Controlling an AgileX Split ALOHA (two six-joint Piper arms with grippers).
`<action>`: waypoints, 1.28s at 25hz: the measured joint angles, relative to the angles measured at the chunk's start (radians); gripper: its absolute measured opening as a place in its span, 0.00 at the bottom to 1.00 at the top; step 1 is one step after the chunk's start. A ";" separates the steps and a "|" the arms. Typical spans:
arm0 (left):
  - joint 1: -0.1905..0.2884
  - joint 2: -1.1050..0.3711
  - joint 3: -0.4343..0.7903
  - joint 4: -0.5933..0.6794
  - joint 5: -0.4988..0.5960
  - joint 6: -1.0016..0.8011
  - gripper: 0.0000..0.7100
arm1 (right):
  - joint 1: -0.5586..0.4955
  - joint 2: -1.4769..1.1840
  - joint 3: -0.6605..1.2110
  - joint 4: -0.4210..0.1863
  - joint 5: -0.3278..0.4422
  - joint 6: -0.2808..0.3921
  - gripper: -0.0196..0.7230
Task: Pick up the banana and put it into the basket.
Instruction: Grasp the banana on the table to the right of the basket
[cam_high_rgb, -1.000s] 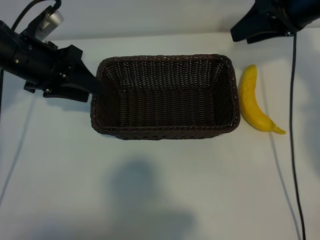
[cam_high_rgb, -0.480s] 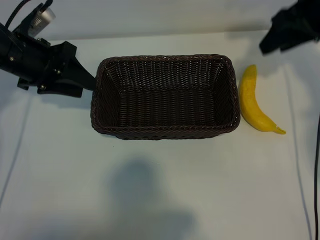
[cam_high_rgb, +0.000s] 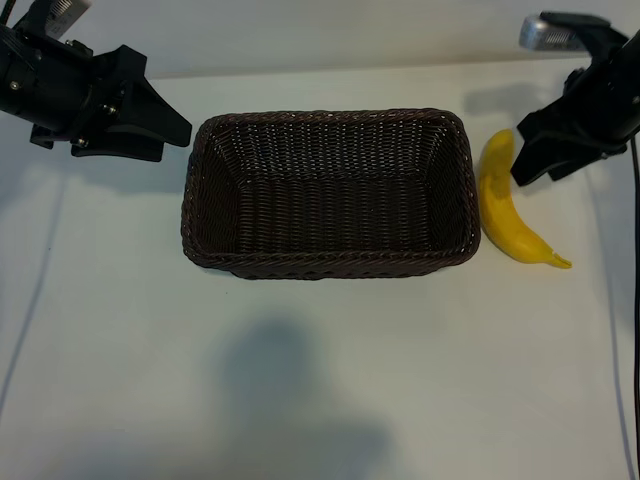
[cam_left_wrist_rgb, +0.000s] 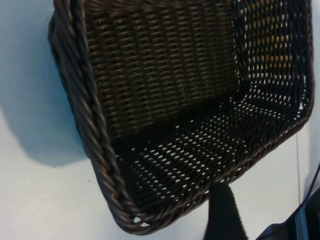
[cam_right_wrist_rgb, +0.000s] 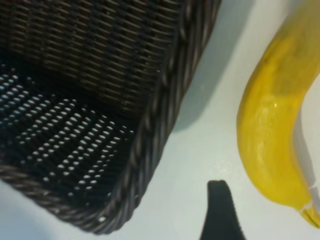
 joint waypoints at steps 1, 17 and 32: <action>0.000 0.000 0.000 0.000 0.000 0.000 0.68 | 0.000 0.014 0.000 0.001 -0.011 -0.003 0.68; 0.000 0.000 -0.001 -0.005 -0.001 0.000 0.68 | 0.071 0.076 0.069 0.009 -0.161 -0.072 0.68; 0.000 0.000 -0.005 -0.008 -0.001 0.004 0.68 | 0.071 0.129 0.095 -0.017 -0.219 -0.067 0.75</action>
